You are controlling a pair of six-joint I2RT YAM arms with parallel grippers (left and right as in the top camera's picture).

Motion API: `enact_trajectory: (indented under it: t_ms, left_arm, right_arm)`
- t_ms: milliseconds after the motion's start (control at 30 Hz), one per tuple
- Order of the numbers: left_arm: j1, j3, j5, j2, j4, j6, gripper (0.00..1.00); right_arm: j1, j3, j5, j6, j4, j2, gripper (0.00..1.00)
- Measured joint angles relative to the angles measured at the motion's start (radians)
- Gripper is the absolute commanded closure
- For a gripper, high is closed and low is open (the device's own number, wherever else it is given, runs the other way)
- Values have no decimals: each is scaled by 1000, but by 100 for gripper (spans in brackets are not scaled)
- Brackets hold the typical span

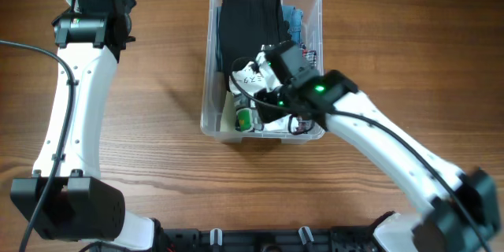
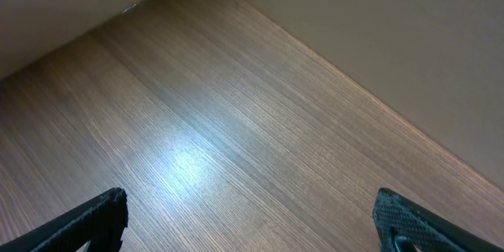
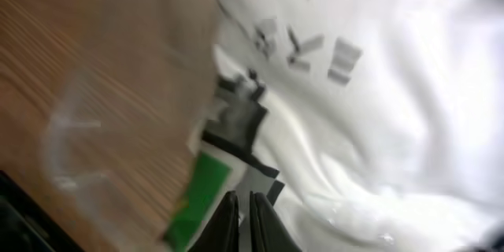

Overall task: Pack container
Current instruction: 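Push and tuck the white paper down into the box with the right gripper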

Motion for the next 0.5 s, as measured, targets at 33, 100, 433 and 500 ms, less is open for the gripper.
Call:
enact_trajectory:
  t_ms: [33,100,433,500]
  left_arm:
    - [0,0,0,0,0,0,0]
    - [0,0,0,0,0,0,0]
    - [0,0,0,0,0,0,0]
    - [0,0,0,0,0,0,0]
  right_arm:
    - [0,5,10,0,-1,-21,93]
    - [0,18,35,0,-6,-70,93]
    - [0,26,201,33,-27,-80,93]
    - [0,26,247,53,-19,-77,93]
